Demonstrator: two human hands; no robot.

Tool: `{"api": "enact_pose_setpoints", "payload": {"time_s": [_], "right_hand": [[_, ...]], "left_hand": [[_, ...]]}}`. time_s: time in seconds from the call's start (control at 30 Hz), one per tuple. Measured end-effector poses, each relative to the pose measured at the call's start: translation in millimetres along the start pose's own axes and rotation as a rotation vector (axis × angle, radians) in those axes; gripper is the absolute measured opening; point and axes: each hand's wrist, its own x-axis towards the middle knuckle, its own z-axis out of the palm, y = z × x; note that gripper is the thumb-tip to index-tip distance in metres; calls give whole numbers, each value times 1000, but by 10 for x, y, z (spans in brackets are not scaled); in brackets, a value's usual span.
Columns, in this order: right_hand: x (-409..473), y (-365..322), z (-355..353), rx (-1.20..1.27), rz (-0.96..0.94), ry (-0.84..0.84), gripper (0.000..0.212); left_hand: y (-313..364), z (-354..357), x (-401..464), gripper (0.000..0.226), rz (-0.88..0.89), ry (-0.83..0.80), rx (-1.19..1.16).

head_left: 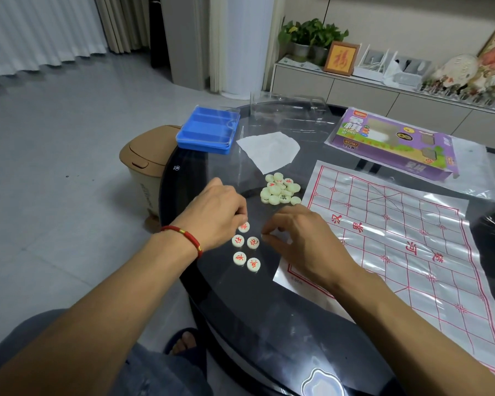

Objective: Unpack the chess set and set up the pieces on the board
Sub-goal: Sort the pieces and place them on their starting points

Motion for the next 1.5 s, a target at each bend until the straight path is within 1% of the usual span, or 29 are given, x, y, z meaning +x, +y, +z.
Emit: {"api": "enact_pose_setpoints", "payload": {"time_s": [0.17, 0.2, 0.3, 0.37, 0.47, 0.57, 0.63, 0.73, 0.8, 0.87, 0.93, 0.97, 1.03, 1.07, 1.13, 1.2, 1.33, 1.43, 1.5], "right_hand": [[-54, -47, 0, 41, -59, -11, 9], [-48, -36, -8, 39, -49, 15, 8], [58, 80, -40, -20, 80, 153, 11], [166, 190, -47, -106, 176, 201, 16], [307, 273, -28, -193, 215, 190, 25], [396, 270, -3, -264, 200, 171, 25], [433, 272, 4, -308, 194, 170, 21], [451, 283, 27, -329, 198, 183, 15], [451, 284, 41, -329, 202, 172, 14], [429, 279, 30, -333, 194, 151, 14], [406, 269, -1, -397, 168, 168, 14], [396, 250, -18, -423, 138, 202, 14], [408, 155, -11, -404, 30, 293, 9], [436, 82, 19, -393, -35, 309, 9], [527, -62, 129, -396, -120, 276, 11], [640, -151, 242, -397, -153, 227, 11], [766, -125, 197, -365, -136, 111, 12], [653, -4, -5, -227, -28, 162, 10], [521, 92, -67, -218, 49, 206, 16]], "left_hand": [[18, -19, -143, 17, 3, -22, 2], [30, -29, -168, 17, -9, -35, -10], [68, -58, -218, 16, -44, -53, -52], [90, -69, -234, 15, -56, -56, -76], [122, -77, -248, 15, -65, -84, -123], [114, -111, -255, 15, -79, -116, -157], [47, -148, -238, 15, -112, -78, -153], [-89, -160, -195, 16, -175, 51, -108], [-143, -139, -163, 16, -201, 116, -86], [-182, -111, -137, 17, -199, 141, -39], [-220, -105, -120, 25, -198, 136, 24], [-231, -111, -115, 31, -197, 130, 42], [-231, -142, -105, 43, -180, 100, 44], [-216, -155, -104, 49, -170, 63, 41], [-173, -166, -105, 64, -154, -36, 54], [-141, -146, -113, 75, -150, -112, 76], [-163, -90, -128, 74, -158, -128, 84], [-233, -69, -141, 80, -149, -147, 66], [-208, -77, -133, 81, -107, -125, 37]]}}
